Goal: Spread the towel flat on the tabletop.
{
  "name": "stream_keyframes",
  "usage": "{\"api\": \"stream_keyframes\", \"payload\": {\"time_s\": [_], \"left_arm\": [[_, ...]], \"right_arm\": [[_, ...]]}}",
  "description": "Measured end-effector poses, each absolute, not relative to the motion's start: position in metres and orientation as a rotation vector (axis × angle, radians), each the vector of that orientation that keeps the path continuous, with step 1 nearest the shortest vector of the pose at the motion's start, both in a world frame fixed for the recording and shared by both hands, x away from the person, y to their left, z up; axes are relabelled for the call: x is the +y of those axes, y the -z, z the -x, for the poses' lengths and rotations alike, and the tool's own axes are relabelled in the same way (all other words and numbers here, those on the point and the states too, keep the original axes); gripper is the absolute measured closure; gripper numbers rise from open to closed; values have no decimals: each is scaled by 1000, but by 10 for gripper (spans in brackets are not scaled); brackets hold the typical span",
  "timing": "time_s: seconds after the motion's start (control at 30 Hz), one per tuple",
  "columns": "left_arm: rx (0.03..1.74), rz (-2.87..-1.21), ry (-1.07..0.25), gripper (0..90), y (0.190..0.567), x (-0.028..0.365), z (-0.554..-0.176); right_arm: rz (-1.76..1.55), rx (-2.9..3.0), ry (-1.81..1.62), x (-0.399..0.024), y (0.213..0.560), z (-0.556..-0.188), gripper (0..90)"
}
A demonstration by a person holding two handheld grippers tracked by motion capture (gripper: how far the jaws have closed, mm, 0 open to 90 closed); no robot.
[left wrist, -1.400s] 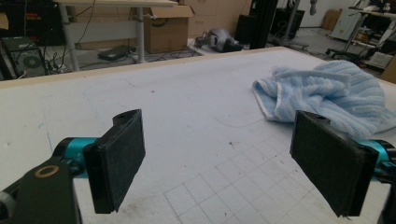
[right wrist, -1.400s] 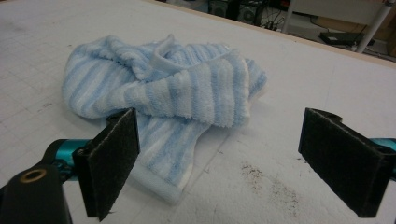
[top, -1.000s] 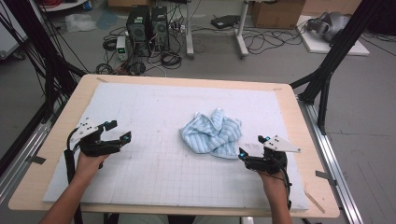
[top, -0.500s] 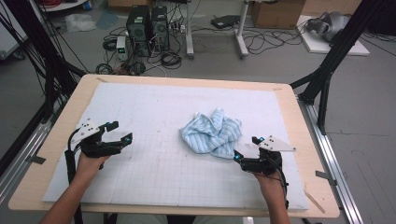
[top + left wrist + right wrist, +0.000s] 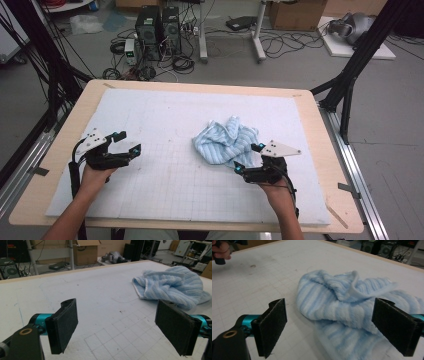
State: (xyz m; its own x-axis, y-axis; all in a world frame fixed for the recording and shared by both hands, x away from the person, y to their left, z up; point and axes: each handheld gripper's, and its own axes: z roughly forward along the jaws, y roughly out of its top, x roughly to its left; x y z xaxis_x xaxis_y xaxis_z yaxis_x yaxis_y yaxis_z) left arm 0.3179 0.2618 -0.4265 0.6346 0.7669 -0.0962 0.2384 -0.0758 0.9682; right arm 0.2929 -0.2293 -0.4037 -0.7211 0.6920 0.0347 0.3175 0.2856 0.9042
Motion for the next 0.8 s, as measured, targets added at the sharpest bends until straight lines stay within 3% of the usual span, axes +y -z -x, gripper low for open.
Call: {"api": "stream_keyframes", "payload": {"time_s": [0.5,0.8], "left_arm": [[848,-1649,-519,191,431,259,-321],[856,-1667,-511,195,433,258,-322]], "right_arm": [[-822,2268,-1318,-187,388,-329,120],[-836,2352,-935,-161,407,-384,153]]}}
